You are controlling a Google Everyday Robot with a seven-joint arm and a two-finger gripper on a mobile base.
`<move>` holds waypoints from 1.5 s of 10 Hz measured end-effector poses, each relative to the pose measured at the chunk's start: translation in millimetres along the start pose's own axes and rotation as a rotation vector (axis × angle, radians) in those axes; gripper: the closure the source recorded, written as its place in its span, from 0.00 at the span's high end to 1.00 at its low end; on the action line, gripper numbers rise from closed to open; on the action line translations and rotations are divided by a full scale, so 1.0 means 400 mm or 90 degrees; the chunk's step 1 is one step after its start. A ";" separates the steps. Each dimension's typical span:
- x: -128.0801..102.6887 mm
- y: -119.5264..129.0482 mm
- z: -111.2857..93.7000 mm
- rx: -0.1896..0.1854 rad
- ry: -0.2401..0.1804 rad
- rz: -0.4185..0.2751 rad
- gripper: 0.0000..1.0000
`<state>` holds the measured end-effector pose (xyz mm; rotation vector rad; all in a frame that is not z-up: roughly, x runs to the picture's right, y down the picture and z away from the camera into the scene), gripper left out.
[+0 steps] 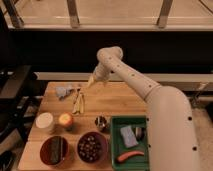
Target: Place fork in table surface
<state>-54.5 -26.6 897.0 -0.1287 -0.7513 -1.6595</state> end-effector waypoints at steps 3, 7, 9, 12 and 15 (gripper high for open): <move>0.037 -0.112 0.069 -0.010 -0.005 -0.079 0.67; 0.051 -0.175 0.102 -0.019 0.009 -0.113 0.67; 0.050 -0.183 0.105 -0.018 0.007 -0.115 0.67; 0.057 -0.194 0.110 -0.026 0.035 -0.124 0.67; 0.096 -0.237 0.130 -0.029 0.089 -0.149 0.67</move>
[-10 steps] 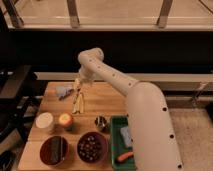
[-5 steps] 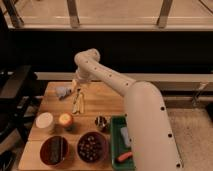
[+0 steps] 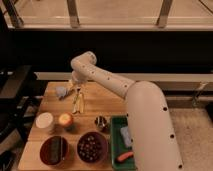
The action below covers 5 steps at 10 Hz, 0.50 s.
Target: Place fork in table surface
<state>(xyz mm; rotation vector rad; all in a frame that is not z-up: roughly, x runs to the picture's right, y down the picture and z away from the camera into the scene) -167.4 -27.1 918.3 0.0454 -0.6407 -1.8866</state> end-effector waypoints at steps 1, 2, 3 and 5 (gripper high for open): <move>0.013 -0.008 0.007 -0.004 0.007 -0.013 0.67; 0.021 -0.016 0.015 -0.010 0.008 -0.025 0.67; 0.028 -0.020 0.023 -0.013 0.005 -0.032 0.67; 0.032 -0.010 0.061 -0.045 -0.028 -0.034 0.67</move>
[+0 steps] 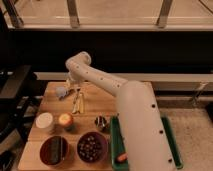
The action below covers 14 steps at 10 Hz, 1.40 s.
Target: Place fork in table surface
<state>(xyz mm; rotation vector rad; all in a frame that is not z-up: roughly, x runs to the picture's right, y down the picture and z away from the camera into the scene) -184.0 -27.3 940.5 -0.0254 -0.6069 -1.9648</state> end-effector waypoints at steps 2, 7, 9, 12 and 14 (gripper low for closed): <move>0.008 -0.006 0.035 -0.020 -0.027 0.008 0.67; -0.007 0.002 0.119 -0.024 -0.077 0.046 0.67; -0.024 0.006 0.143 -0.024 -0.095 0.062 0.67; -0.046 0.006 0.176 -0.030 -0.123 0.072 0.67; -0.057 0.001 0.196 -0.032 -0.144 0.072 0.55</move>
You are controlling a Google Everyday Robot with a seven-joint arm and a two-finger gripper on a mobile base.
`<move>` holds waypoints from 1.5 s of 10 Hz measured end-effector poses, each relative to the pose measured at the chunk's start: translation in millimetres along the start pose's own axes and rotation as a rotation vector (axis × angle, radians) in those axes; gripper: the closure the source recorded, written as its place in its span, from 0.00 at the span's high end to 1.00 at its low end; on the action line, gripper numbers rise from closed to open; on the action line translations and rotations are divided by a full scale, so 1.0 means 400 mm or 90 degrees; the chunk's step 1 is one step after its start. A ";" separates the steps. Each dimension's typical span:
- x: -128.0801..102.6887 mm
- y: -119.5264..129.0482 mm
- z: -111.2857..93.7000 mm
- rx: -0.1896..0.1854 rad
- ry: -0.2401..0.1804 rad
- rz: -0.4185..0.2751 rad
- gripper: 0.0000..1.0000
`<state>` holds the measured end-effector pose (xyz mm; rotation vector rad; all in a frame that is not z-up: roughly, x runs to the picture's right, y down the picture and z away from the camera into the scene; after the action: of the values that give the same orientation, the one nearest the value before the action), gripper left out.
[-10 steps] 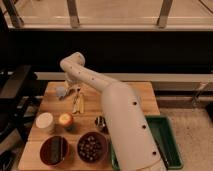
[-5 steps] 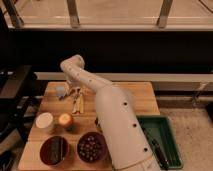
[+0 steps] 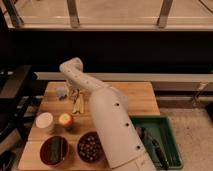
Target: Place fork in table surface
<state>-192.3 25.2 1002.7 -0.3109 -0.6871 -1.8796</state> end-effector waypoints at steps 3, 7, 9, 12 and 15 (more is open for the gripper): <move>0.000 -0.010 0.005 0.003 -0.008 -0.003 0.25; -0.003 -0.011 -0.001 0.003 -0.010 -0.005 0.00; -0.009 -0.016 0.009 0.023 -0.013 0.000 0.00; -0.015 -0.021 0.007 0.032 -0.016 -0.001 0.00; -0.017 -0.022 0.005 0.032 -0.017 -0.002 0.00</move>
<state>-197.7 34.0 998.2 -0.3029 -0.7521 -1.8610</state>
